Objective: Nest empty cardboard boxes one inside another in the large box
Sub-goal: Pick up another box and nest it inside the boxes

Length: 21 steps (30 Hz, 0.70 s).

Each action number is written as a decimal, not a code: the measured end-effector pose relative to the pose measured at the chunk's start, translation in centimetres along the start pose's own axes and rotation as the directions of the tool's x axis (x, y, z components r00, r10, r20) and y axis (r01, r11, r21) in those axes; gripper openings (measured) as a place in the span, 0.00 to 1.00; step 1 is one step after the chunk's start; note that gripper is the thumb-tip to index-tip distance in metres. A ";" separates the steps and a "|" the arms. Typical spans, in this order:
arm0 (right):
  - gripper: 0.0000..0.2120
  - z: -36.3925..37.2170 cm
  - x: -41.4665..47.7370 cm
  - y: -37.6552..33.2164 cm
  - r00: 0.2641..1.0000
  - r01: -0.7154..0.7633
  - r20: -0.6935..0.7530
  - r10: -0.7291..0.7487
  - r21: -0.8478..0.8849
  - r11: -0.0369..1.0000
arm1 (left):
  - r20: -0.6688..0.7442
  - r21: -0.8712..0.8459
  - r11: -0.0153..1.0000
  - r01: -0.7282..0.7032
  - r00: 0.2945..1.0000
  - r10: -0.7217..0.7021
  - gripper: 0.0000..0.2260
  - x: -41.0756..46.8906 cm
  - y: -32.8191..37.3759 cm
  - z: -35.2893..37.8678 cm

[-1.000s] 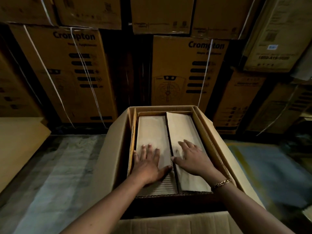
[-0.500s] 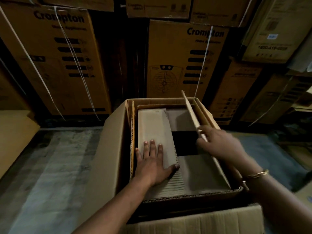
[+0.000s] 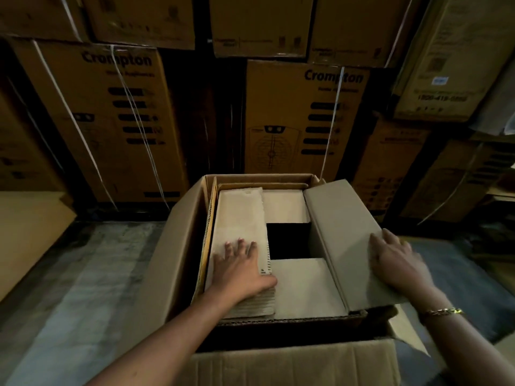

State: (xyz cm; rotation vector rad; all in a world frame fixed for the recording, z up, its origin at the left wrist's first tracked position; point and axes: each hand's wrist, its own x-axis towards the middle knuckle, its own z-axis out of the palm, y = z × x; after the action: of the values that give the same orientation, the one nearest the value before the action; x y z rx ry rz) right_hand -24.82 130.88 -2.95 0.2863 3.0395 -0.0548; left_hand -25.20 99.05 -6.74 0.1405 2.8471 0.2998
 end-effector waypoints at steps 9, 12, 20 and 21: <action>0.26 0.5 -0.3 -0.9 0.983 0.162 -0.062 -0.171 -0.125 0.979 | -0.401 -0.344 0.939 0.014 0.902 -0.161 0.25 -5.7 -6.2 -7.8; 0.27 0.6 0.2 -1.2 0.978 0.199 -0.029 -0.206 -0.144 0.969 | -0.368 -0.393 0.915 0.095 0.895 -0.251 0.23 -6.5 -10.8 -7.8; 0.27 1.7 0.8 -5.2 0.934 0.356 0.088 -0.346 -0.146 0.923 | -0.235 -0.180 0.913 0.366 0.885 -0.401 0.25 -7.7 -14.2 -2.8; 0.28 2.0 0.9 -5.7 0.932 0.363 0.084 -0.353 -0.154 0.919 | -0.241 -0.172 0.911 0.374 0.881 -0.407 0.25 -7.8 -14.0 -2.3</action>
State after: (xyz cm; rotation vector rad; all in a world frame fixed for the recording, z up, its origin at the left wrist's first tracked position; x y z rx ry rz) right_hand -26.60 125.33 -4.84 -0.2829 2.9738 0.1656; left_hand -19.37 83.99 -5.56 -0.5395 3.0199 0.4293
